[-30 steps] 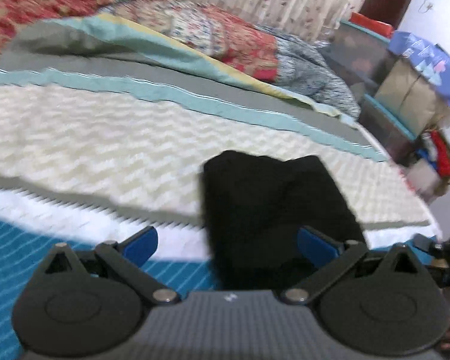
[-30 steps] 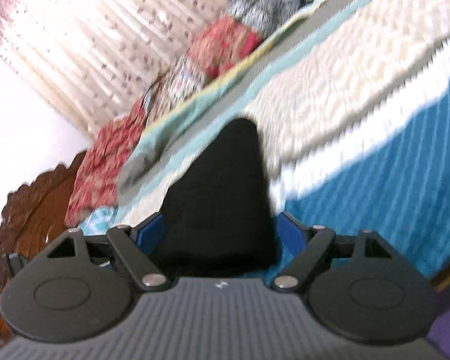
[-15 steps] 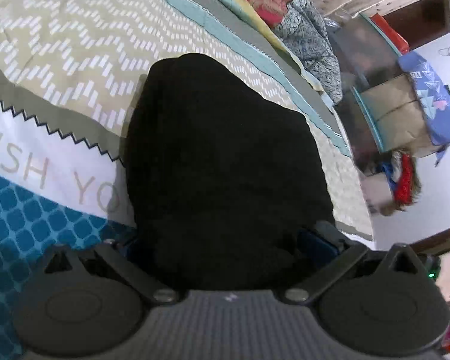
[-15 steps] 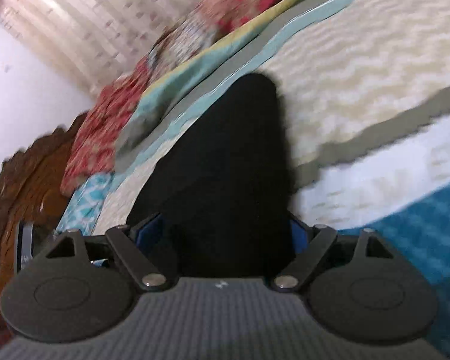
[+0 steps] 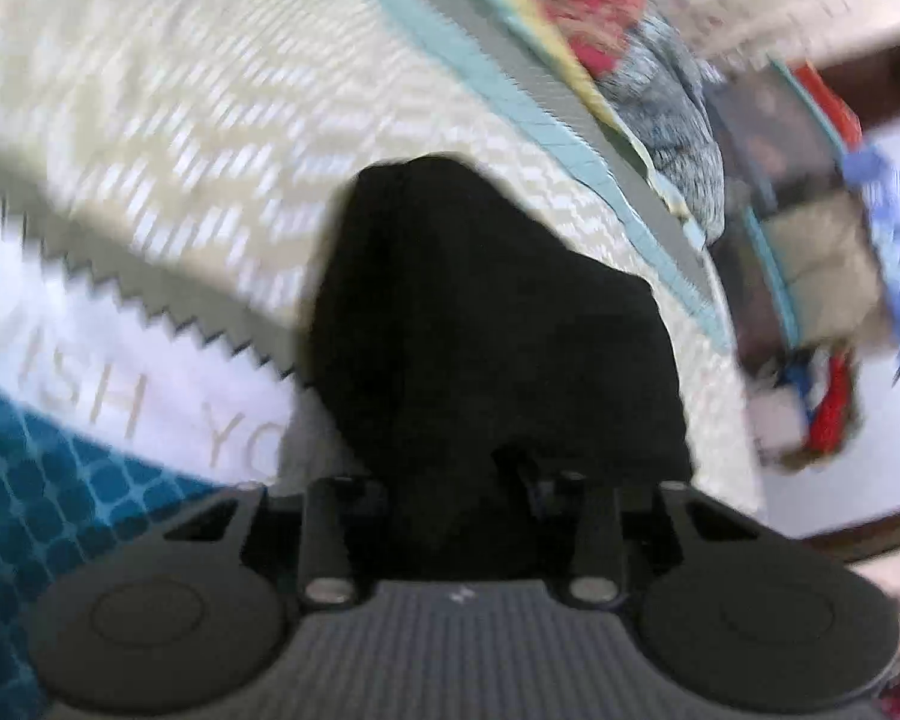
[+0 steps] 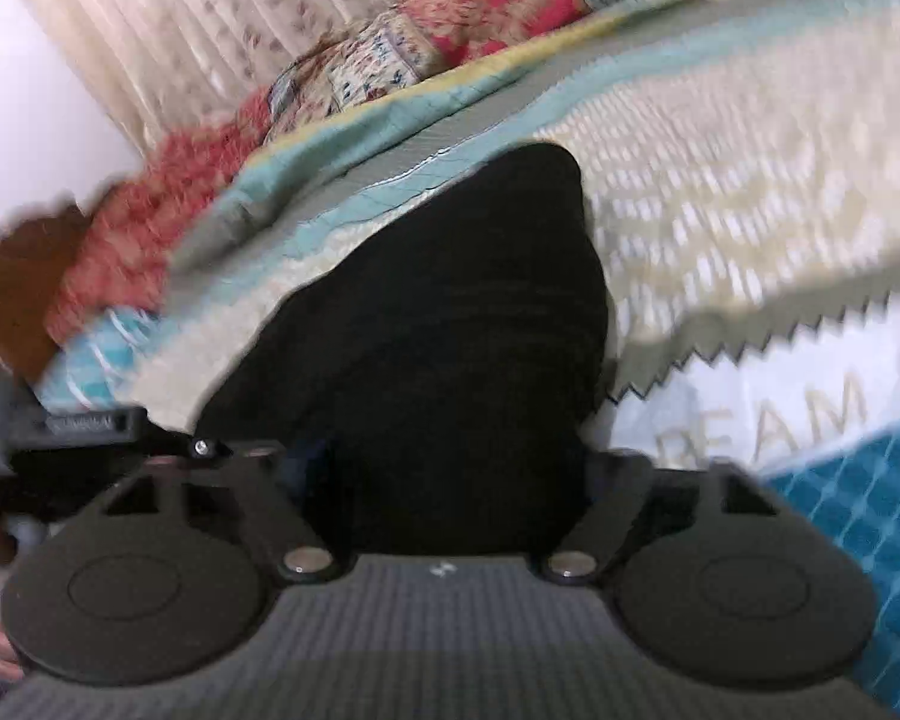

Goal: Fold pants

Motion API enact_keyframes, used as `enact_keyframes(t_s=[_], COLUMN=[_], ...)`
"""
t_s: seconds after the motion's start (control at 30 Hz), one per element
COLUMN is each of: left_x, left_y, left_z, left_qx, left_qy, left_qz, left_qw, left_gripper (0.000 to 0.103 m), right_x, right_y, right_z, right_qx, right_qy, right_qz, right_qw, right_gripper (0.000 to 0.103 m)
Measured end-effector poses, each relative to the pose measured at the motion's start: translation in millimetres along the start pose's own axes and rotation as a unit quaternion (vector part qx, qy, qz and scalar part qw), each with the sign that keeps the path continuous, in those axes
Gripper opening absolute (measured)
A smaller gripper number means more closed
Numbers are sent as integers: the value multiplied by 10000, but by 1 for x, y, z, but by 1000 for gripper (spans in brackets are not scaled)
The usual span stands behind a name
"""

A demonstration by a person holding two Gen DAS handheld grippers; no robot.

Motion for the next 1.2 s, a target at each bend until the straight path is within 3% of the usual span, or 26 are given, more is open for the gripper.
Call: enact_keyframes(t_s=[0.1,0.23,0.33,0.57,0.7,0.77,0.8,0.83,0.9,1.0,1.1,1.2], left_x=[7,38,77,171,223,239,243,244,240,234,220,197], left_y=[-42,-86,-106,-101,-64,-32,-15,-5,-3,1,-3,-12], left_z=[28,54,56,15,-26,-53,-68,-74,-69,-67,-53,-37], left_qx=[131,333,594,1332,1801,2179,2435,2486,2480,2450,2426,2571], left_qy=[-403,-1110,-1473,-1800,-1810,-1586,-1449,-1532,-1916,-1868,-1845,-1870], left_qz=[-925,-1870,-2236,-2163,-1807,-1480,-1324,-1280,-1322,-1178,-973,-1020], left_qw=[9948,9755,9617,9503,9498,9516,9498,9478,9404,9440,9474,9426], left_gripper=[28,28,28,29,32,37,52,60,85,89,88,88], right_x=[20,66,105,169,187,184,176,170,173,169,163,150], right_y=[18,33,39,35,21,6,-8,-22,-29,-39,-32,-30], right_z=[21,33,20,-62,-120,-164,-186,-193,-177,-168,-157,-146], right_qx=[140,221,153,-189,-203,-218,-203,-64,359,615,406,341], right_qy=[-368,-1093,-1513,-1865,-1480,-902,-501,-446,-620,-618,-693,-588], right_qz=[369,790,1152,1549,1206,827,459,125,-132,-389,-300,-366], right_qw=[9985,9906,9816,9700,9814,9922,9975,9989,9973,9954,9963,9970], right_gripper=[53,53,53,54,54,57,66,70,72,74,75,78])
Point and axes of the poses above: each gripper's, at about its wrist camera, not at the fingertips, and z roughly against the way its jaws point, y to its left, x to its top, the point moved 6 cm from there along -z, roughly the way its jaws point, and after that the axes turned 9 degrees about y, right-handed, at the moved point
